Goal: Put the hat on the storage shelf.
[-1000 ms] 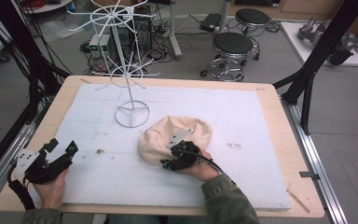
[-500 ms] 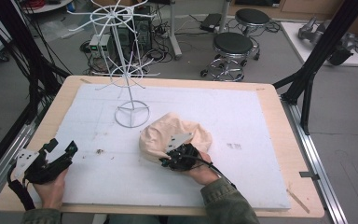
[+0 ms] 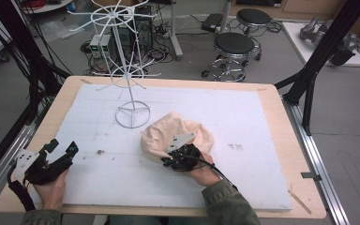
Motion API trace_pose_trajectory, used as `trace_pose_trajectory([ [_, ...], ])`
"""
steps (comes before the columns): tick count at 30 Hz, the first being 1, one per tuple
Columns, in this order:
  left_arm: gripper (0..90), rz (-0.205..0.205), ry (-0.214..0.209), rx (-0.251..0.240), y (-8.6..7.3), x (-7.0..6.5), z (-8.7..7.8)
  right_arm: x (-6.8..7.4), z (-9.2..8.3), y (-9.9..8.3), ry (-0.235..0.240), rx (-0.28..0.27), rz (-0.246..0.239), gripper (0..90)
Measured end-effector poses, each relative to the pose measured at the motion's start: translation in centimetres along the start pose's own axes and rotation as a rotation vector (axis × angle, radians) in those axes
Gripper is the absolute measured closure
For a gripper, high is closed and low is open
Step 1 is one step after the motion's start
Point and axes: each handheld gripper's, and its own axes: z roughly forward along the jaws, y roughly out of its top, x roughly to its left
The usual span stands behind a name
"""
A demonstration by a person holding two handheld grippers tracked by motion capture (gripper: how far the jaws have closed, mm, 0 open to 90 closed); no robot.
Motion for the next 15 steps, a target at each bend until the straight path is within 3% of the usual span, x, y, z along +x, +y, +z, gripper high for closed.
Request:
trace_pose_trajectory([
  [8, 27.3, 0.001, -0.008, -0.001, 0.0, 0.0, 0.1, -0.4, -1.5, 0.1, 0.013, -0.074, 0.035, 79.5],
  [15, 27.3, 0.001, -0.009, 0.0, 0.0, -0.1, 0.1, -0.7, -4.0, 0.5, 0.003, -0.236, 0.076, 79.4],
])
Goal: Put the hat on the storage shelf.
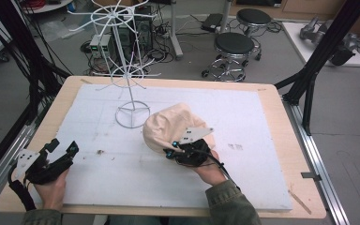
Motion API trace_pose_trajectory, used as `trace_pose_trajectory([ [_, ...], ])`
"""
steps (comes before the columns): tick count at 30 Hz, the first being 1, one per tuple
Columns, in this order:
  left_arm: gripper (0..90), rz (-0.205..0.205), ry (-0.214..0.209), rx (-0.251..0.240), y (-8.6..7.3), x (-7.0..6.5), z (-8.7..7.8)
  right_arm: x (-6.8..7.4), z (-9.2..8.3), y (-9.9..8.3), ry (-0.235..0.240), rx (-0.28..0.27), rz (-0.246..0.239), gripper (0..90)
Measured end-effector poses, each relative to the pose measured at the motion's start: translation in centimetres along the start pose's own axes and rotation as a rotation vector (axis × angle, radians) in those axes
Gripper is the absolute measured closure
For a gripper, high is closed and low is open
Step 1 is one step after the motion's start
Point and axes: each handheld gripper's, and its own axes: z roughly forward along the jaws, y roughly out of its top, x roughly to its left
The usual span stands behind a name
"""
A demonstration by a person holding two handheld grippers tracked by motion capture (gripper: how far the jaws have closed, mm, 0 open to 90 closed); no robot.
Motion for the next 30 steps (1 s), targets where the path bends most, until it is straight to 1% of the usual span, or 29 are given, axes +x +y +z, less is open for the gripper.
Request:
trace_pose_trajectory([
  [2, 27.3, 0.0, -0.001, 0.0, 0.0, 0.0, 0.0, -0.1, -0.8, 0.2, -0.001, -0.043, 0.006, 79.4],
  [5, 27.3, 0.001, -0.001, 0.001, 0.0, 0.0, 0.0, -0.2, -1.7, 0.5, -0.019, -0.093, 0.007, 79.5],
  [7, 27.3, 0.001, -0.001, 0.002, 0.0, 0.0, 0.1, -0.4, -2.3, 0.7, -0.02, -0.123, 0.01, 79.5],
  [11, 27.4, 0.004, -0.004, 0.002, -0.1, 0.0, 0.1, -0.6, -3.2, 1.3, -0.038, -0.176, 0.008, 79.4],
  [16, 27.3, 0.007, -0.006, 0.004, 0.0, 0.0, 0.1, -0.7, -4.0, 1.9, -0.036, -0.24, 0.003, 79.4],
  [23, 27.3, 0.005, -0.007, 0.004, -0.1, 0.0, 0.1, -0.7, -4.7, 2.7, -0.001, -0.3, 0.008, 79.3],
  [26, 27.3, 0.006, -0.01, 0.006, -0.1, 0.0, 0.1, -0.6, -5.0, 3.4, 0.0, -0.309, -0.004, 79.1],
  [30, 27.3, 0.006, -0.011, 0.002, -0.1, 0.0, 0.1, -0.5, -5.6, 4.4, 0.003, -0.347, -0.009, 79.0],
])
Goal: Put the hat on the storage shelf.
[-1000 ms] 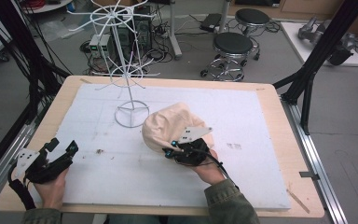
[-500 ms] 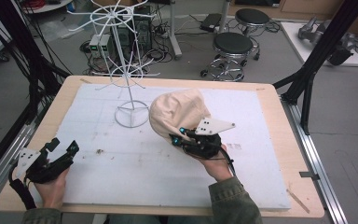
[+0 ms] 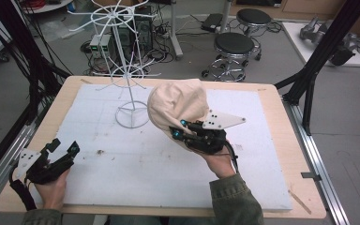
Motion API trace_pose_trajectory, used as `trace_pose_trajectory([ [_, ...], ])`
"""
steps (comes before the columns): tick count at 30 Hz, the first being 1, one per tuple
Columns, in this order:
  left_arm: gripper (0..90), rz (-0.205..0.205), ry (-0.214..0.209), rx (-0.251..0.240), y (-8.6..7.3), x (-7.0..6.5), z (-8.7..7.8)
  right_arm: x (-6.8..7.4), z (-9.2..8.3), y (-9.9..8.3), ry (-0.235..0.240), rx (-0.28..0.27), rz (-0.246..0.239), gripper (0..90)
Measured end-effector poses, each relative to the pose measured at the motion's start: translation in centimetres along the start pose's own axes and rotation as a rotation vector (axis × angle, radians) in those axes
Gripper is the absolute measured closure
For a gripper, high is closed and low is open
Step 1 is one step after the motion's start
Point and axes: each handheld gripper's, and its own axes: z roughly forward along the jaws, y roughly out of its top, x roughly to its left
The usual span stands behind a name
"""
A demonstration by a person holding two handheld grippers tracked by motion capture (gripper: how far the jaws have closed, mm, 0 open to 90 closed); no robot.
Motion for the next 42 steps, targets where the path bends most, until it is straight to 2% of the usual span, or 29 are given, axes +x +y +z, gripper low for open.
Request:
trace_pose_trajectory([
  [7, 27.3, 0.001, 0.0, 0.001, 0.0, 0.0, -0.1, -0.1, -0.3, 2.3, -0.008, -0.054, -0.017, 78.9],
  [14, 27.3, 0.0, -0.001, -0.001, 0.0, 0.0, 0.0, 0.1, -0.1, 5.9, -0.008, -0.087, -0.073, 78.8],
  [20, 27.3, -0.002, -0.002, -0.002, 0.0, 0.1, 0.0, 0.0, 0.4, 8.7, 0.016, -0.118, -0.1, 78.4],
  [26, 27.3, -0.004, -0.005, -0.004, 0.0, 0.1, 0.0, 0.2, 1.3, 11.6, 0.035, -0.138, -0.132, 78.1],
  [38, 27.3, -0.003, -0.005, -0.001, 0.0, 0.0, 0.2, 0.3, 4.0, 17.2, 0.044, -0.132, -0.216, 78.1],
  [42, 27.3, -0.007, -0.006, -0.002, 0.0, 0.1, 0.2, 0.3, 4.9, 18.8, 0.043, -0.138, -0.223, 78.0],
])
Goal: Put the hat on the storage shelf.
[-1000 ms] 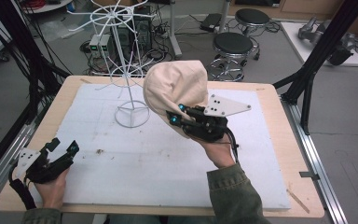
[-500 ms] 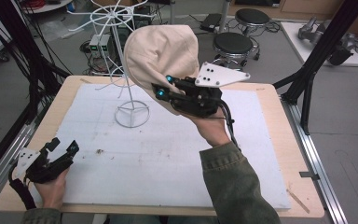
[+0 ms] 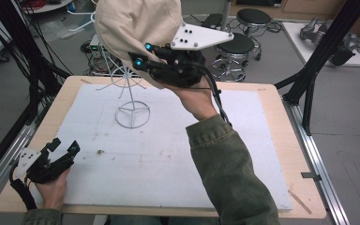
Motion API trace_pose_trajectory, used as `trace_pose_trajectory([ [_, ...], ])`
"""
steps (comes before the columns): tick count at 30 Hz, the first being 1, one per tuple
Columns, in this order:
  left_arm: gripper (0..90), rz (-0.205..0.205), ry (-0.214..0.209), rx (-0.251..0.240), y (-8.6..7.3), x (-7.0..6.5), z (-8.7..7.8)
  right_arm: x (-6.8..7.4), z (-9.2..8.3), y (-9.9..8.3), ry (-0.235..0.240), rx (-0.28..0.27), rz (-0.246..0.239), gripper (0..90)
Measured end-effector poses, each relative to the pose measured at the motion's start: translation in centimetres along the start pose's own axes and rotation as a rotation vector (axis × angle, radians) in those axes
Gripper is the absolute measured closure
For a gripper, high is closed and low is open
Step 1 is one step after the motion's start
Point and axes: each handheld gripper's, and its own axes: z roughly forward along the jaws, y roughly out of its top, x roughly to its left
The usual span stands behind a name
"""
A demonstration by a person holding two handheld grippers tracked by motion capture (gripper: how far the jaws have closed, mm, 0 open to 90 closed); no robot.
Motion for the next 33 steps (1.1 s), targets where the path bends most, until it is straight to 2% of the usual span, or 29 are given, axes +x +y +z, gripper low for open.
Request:
trace_pose_trajectory([
  [7, 27.3, -0.005, 0.0, -0.002, 0.0, 0.0, 0.1, -0.5, 2.1, 1.3, -0.001, 0.012, -0.017, 77.6],
  [10, 27.3, -0.003, -0.006, 0.0, 0.0, -0.1, 0.2, -0.9, 2.7, 1.3, -0.007, 0.011, -0.015, 77.4],
  [12, 27.3, -0.006, -0.005, 0.001, 0.0, -0.1, 0.2, -1.2, 3.1, 1.1, -0.01, 0.012, 0.004, 77.1],
  [21, 27.3, -0.005, -0.001, 0.007, 0.0, 0.0, 0.3, -2.4, 4.1, -0.3, -0.026, 0.046, 0.054, 75.3],
  [24, 27.3, -0.006, 0.0, 0.006, -0.1, 0.0, 0.3, -2.5, 4.3, -0.7, -0.016, 0.047, 0.063, 75.3],
  [28, 27.3, -0.006, 0.0, 0.008, -0.1, 0.0, 0.3, -2.6, 4.5, -1.9, -0.003, 0.058, 0.098, 74.6],
  [29, 27.3, -0.006, 0.0, 0.008, -0.1, 0.0, 0.3, -2.7, 4.5, -2.3, 0.009, 0.067, 0.118, 74.4],
  [33, 27.3, -0.006, 0.0, 0.007, -0.1, 0.0, 0.4, -2.5, 5.0, -4.1, 0.025, 0.113, 0.133, 75.0],
])
